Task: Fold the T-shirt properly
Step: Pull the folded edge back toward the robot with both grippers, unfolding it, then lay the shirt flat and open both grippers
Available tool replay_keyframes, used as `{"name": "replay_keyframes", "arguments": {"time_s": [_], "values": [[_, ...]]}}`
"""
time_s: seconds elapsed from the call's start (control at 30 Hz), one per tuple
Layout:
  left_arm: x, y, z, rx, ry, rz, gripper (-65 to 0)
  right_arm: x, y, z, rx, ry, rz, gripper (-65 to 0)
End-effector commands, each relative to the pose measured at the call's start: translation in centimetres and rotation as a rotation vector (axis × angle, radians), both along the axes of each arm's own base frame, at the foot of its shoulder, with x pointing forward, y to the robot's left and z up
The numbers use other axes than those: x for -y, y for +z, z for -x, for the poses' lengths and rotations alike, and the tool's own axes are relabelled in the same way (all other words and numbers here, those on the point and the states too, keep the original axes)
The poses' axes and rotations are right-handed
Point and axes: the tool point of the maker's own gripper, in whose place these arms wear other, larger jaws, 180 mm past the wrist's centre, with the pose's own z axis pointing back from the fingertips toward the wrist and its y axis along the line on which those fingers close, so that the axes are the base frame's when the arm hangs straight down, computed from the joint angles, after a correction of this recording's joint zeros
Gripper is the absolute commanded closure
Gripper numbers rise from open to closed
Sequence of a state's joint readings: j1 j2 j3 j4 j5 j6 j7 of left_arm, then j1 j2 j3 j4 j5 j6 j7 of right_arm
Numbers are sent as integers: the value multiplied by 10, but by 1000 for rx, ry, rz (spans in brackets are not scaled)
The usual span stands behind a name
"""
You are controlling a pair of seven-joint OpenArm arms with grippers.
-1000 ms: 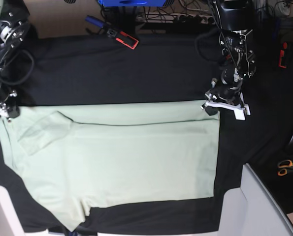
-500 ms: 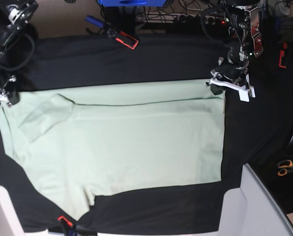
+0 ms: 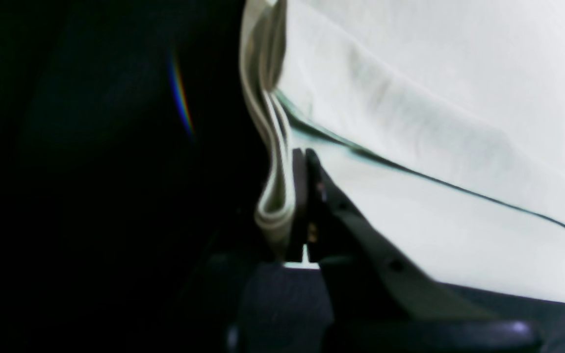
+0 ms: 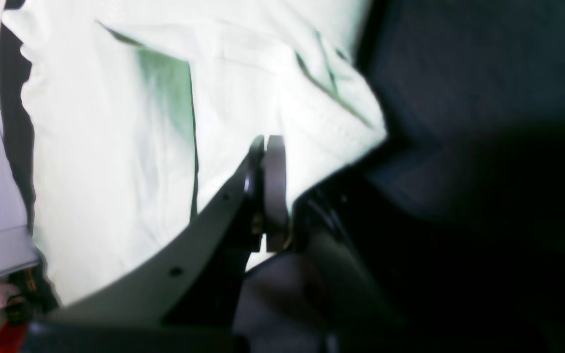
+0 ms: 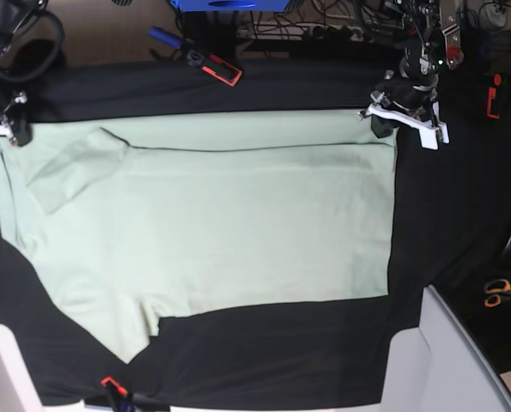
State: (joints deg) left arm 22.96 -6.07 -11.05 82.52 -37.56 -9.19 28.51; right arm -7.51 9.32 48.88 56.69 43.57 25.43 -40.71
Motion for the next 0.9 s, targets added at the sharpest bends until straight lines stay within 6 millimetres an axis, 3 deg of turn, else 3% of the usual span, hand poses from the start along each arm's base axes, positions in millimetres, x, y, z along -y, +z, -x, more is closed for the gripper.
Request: {"name": "replay_keyframes", "arguments": {"time_s": [0.0,0.13,0.43,0.87], "values": [[-13,9,-3,25,2,-35,0,13,12,-1,19,-1,47,-1],[-18,5,10,-2,-4,-48,0,-1,15,11,6,26,50,-1],[-54,10,42,-13,64,-118,0,-17,17,36,-15,41,64,-1],[-57,12,39,-12,45,-130,0,-32,12,60,-46,37,45,-1]]}}
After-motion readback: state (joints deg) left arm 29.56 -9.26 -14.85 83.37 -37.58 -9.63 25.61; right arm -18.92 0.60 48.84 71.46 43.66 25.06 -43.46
